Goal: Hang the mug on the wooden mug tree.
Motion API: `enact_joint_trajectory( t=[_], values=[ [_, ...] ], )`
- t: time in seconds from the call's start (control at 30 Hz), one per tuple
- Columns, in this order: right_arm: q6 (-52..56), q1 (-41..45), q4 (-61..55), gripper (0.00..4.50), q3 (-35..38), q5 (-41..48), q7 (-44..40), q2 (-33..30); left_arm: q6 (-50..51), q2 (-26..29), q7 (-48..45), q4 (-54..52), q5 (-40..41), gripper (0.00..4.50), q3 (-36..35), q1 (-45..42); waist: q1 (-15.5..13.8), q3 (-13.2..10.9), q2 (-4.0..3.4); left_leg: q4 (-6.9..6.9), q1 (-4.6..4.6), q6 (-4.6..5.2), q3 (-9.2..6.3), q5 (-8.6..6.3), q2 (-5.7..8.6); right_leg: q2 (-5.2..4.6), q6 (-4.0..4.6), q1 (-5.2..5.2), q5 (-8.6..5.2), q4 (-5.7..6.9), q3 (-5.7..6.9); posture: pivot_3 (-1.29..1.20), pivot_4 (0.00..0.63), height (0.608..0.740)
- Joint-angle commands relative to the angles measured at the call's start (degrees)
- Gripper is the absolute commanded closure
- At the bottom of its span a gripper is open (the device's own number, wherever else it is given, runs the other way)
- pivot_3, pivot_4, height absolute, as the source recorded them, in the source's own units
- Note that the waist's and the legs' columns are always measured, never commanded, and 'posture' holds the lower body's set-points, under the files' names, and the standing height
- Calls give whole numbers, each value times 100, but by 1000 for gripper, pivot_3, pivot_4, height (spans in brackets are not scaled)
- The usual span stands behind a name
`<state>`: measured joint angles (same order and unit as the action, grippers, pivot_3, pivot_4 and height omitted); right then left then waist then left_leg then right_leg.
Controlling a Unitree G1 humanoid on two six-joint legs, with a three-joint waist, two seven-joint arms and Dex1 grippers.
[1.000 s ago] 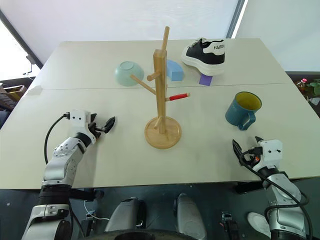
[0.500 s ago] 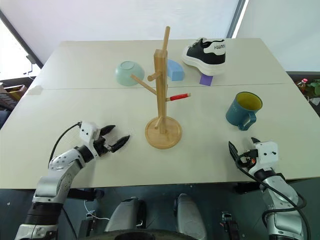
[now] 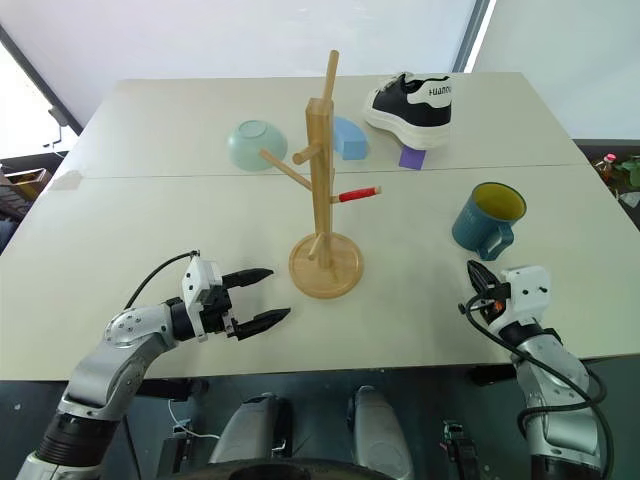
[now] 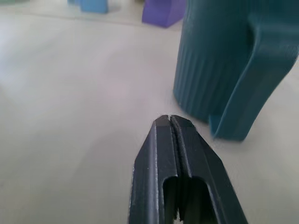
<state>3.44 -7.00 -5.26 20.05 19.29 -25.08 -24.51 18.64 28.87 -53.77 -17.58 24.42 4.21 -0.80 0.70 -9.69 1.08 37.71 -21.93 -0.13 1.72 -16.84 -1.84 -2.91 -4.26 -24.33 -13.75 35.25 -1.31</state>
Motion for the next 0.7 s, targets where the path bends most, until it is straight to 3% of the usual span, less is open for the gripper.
enact_joint_trajectory(
  t=[0.03, 0.7],
  values=[
    [-66, 154, 91, 4433, 178, -76, 163, -55, 115, 33, -110, -406, 229, 0, 111, -48, -4, 0, 0, 0, 0, 0, 0, 0, 0, 2, 0, 0, 0, 0, 0, 0, 150, 740],
    [-438, 464, 841, 4433, 619, -493, 954, -152, 131, -10, -23, -456, 258, 0, 238, -136, 7, 1, -1, 17, -1, 1, -2, 1, 3, 28, -1, 1, 1, 14, -8, 0, 150, 740]
  ],
)
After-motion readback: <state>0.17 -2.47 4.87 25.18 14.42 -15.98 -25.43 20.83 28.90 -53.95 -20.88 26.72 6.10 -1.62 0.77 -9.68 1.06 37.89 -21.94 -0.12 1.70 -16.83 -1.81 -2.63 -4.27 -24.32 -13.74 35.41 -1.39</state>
